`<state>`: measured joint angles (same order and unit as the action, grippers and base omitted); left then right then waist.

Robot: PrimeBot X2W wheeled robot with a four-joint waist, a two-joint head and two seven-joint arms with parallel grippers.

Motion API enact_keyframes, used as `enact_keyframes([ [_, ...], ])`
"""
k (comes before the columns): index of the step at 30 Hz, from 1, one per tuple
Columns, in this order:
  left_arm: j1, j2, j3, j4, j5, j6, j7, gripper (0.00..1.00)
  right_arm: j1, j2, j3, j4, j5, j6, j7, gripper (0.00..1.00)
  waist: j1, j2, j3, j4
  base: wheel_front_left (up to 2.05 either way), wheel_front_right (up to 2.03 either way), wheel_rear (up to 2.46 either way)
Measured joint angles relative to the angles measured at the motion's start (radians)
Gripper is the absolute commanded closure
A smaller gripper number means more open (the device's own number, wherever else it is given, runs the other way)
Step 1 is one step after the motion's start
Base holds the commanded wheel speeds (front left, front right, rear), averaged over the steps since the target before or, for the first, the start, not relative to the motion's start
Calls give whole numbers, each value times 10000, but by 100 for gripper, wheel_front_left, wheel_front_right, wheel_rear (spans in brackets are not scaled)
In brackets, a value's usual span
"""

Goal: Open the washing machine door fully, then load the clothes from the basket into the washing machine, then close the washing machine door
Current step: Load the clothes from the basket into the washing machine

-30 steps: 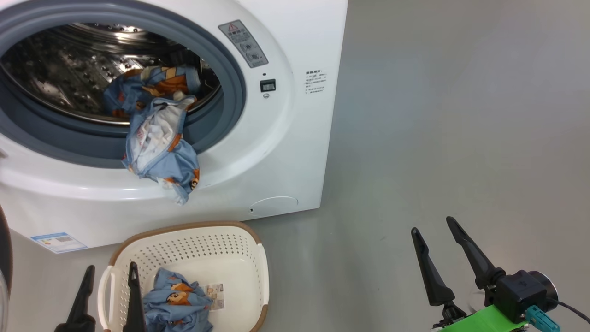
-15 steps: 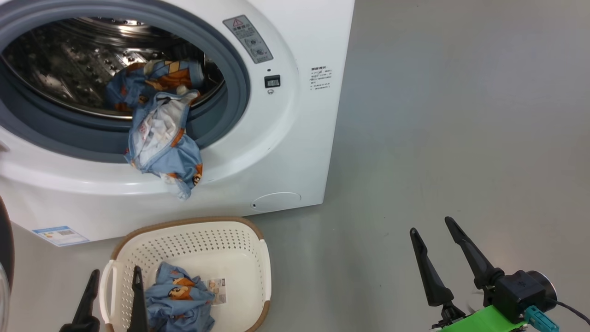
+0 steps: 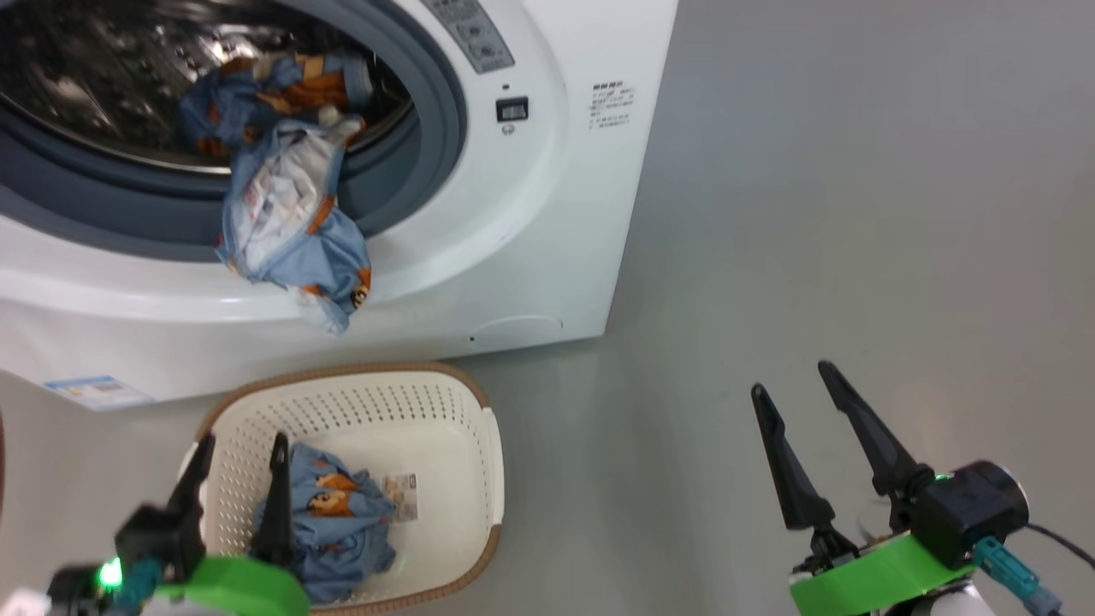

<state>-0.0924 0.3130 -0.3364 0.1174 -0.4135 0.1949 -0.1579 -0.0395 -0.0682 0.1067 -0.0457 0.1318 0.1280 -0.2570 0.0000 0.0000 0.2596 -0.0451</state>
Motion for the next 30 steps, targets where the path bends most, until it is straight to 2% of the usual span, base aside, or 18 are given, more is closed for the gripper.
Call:
enact_keyframes([
  [3, -613, -33, -82, 407, -65, -228, 92, 0, -190, 0, 8, -50, 0, 0, 0, 0, 0, 0, 241, 8, 0, 0, 0],
  [5, -1639, -219, -144, 1122, -221, -600, 263, 0, -444, 0, 4, -105, 0, 0, 0, 0, 0, 0, 640, 23, 0, 0, 0],
  [17, -4991, -405, -46, 3661, -667, -1595, 439, 0, -1498, 44, 132, -263, 31, 0, 0, 0, 0, 0, 2156, -119, 0, 0, 0],
  [30, -6930, -169, 121, 5382, -752, -1910, 786, 0, -2092, 107, 276, -261, 372, 0, 0, 0, 0, 0, 3223, -767, 0, 0, 0],
])
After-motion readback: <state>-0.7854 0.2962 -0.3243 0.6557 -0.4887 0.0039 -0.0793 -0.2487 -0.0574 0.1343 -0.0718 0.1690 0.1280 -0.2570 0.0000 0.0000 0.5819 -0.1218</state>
